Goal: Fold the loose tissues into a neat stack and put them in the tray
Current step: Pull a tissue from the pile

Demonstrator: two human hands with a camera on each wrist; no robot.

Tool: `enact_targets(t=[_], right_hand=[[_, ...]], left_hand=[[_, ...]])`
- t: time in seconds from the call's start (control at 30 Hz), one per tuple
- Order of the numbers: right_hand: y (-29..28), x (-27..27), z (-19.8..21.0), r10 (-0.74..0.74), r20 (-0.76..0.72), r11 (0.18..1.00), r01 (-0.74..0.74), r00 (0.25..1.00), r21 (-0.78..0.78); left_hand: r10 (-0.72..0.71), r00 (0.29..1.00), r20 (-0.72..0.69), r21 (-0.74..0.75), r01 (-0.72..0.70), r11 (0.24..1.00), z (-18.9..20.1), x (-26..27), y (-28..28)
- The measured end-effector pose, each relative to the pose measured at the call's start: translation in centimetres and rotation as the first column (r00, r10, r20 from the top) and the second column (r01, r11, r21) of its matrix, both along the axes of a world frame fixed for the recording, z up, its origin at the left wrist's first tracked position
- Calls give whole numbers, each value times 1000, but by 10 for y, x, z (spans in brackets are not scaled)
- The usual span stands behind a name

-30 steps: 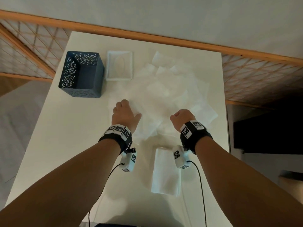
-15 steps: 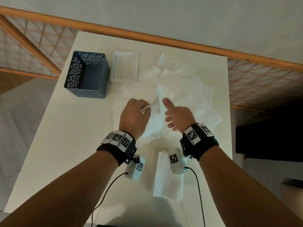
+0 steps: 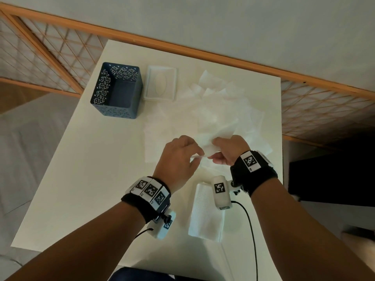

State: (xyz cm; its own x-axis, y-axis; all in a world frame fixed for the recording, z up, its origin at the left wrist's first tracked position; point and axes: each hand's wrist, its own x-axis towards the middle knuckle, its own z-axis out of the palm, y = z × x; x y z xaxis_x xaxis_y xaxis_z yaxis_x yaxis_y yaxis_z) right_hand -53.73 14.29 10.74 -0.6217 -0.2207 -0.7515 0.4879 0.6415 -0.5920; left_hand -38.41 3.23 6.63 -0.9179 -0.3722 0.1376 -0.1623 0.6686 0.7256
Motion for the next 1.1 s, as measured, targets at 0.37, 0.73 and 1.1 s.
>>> enact_targets(t=[0.37, 0.73, 1.1], right_hand=[[21, 18, 7, -191, -130, 962, 159, 973, -222], [26, 39, 14, -366, 23, 850, 344, 930, -400], [42, 39, 17, -389, 23, 825, 359, 921, -436]], left_hand=[[232, 805, 546, 654, -583, 482, 14, 16, -6], [40, 802, 597, 801, -598, 38, 28, -5, 4], [110, 864, 491, 871, -485, -74, 29, -2, 8]])
